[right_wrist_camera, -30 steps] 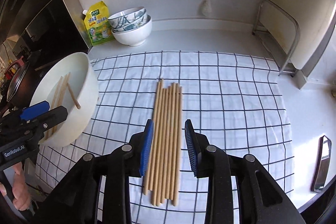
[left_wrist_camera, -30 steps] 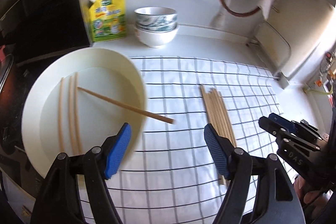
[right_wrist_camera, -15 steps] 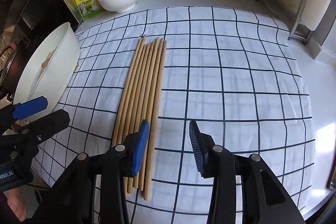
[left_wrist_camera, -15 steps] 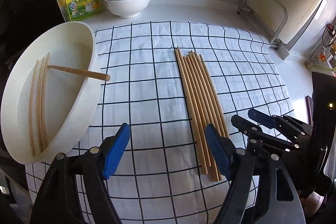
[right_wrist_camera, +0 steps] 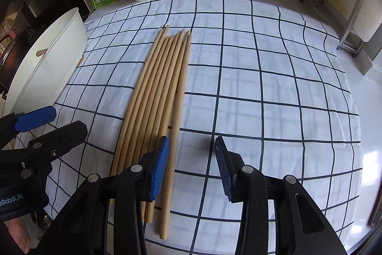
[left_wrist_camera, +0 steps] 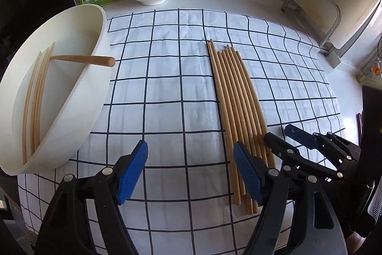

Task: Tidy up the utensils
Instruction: 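Move both open tools back down to the chopstick pile on the cloth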

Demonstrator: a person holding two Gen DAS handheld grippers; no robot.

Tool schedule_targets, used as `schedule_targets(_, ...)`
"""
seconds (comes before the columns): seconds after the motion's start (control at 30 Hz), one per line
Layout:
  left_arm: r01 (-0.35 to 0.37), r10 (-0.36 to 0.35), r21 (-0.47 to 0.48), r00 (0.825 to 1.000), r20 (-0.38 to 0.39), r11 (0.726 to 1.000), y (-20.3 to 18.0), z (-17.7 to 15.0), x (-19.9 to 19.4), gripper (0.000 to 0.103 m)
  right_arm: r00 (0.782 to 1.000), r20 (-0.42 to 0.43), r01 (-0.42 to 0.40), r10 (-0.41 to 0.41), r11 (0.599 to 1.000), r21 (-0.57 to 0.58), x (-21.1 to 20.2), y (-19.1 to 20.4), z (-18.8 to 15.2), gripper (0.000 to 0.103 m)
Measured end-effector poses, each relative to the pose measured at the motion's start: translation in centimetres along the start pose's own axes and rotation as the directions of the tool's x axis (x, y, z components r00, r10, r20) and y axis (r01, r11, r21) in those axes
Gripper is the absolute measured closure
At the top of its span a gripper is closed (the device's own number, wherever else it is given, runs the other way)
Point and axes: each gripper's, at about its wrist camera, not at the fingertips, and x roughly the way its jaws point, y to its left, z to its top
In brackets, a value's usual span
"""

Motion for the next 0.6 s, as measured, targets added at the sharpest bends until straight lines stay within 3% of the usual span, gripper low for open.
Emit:
schedule_targets(0.3, -0.009, 0.009, 0.000, 1.000, -0.011, 1.000, -1.2, 0.2, 1.5, 0.030, 0.999, 0.012, 0.035, -0.035, 0.999, 0.032, -0.5, -2.6, -0.3, 0.064)
schedule_targets(0.6, -0.069, 0.069, 0.013, 0.997, -0.036, 0.998, -1.9, -0.1, 3.5, 0.030, 0.999, 0.026, 0.020, -0.021, 0.999, 0.036, -0.7, -3.3, -0.5, 0.064)
